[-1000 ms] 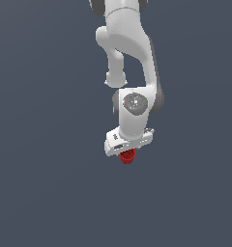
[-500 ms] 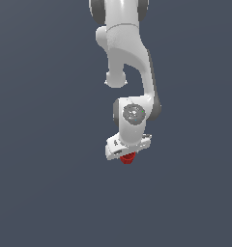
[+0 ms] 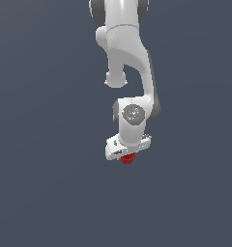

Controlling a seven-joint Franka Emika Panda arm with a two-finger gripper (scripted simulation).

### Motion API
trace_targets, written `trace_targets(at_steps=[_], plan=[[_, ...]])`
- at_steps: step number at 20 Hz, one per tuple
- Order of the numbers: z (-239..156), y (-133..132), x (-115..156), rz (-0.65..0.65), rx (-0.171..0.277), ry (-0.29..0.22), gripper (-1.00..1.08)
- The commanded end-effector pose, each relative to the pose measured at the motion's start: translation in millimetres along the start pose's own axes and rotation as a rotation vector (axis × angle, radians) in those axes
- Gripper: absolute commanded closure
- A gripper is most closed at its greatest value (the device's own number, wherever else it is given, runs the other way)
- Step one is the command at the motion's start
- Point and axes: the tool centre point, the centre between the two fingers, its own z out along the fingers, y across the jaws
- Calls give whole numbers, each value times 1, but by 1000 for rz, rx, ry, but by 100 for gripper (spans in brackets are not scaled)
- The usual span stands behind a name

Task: Pick up the object and move it to a goal position.

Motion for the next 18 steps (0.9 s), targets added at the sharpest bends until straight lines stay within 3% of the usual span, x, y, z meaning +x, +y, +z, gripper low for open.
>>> trace_targets(at_steps=[1, 10, 18], plan=[[0, 0, 0, -1, 0, 0, 108], [-12, 3, -4, 0, 0, 0, 108], [-59, 14, -17, 0, 0, 0, 108]])
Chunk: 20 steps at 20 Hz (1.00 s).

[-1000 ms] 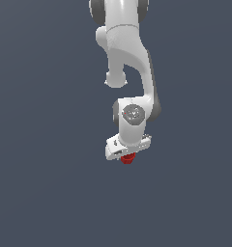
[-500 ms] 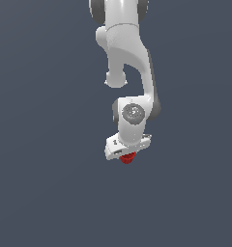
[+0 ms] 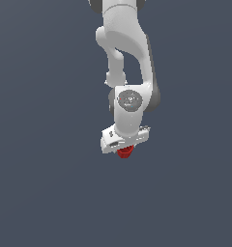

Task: Pick up the object and move it to a goal position.

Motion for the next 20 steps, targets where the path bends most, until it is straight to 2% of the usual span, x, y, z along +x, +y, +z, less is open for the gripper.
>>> trace_targets(at_steps=[1, 20], plan=[[-21, 5, -5, 0, -1, 3, 108], [-238, 55, -63, -1, 0, 4, 108]])
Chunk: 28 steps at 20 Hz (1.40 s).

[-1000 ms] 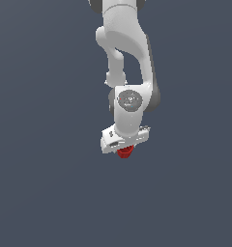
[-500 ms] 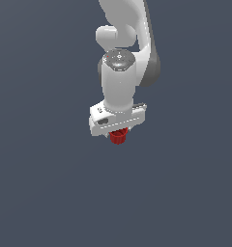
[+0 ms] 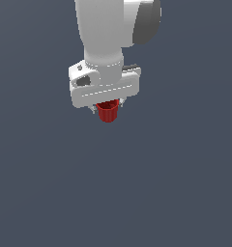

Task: Pick up the object and move it to a goal position.

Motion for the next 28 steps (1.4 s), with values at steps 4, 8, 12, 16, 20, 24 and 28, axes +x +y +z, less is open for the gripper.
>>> trace_targets(at_steps=[4, 8, 12, 16, 20, 24, 28], plan=[[-64, 15, -16, 0, 0, 1, 108], [-107, 25, -26, 0, 0, 1, 108], [-143, 34, -34, 0, -1, 1, 108], [-169, 41, -39, 0, -1, 1, 108], [-186, 46, -42, 0, -1, 1, 108], [-197, 49, -44, 0, -1, 1, 108], [-200, 50, -44, 0, -1, 1, 108]])
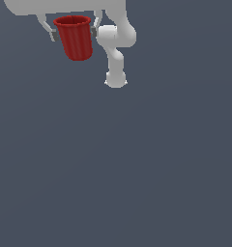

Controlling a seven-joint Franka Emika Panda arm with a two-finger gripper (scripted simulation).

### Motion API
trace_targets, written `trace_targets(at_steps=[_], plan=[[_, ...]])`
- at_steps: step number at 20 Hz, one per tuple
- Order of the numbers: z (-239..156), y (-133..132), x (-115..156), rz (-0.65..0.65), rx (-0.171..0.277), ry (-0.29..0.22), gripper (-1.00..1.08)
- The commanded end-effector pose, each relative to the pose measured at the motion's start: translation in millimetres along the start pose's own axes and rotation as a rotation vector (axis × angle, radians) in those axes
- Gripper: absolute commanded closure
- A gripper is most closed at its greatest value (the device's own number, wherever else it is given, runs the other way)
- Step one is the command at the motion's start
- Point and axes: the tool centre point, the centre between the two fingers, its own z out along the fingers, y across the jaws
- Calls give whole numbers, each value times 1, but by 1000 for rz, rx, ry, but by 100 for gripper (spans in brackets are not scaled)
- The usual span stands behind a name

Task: Pick up the object and move it to a goal position.

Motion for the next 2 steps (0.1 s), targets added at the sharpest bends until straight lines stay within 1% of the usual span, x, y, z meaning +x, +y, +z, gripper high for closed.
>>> trace_targets(at_steps=[1, 2], plan=[[-2, 0, 0, 0, -1, 1, 108], [-2, 0, 0, 0, -1, 1, 108]])
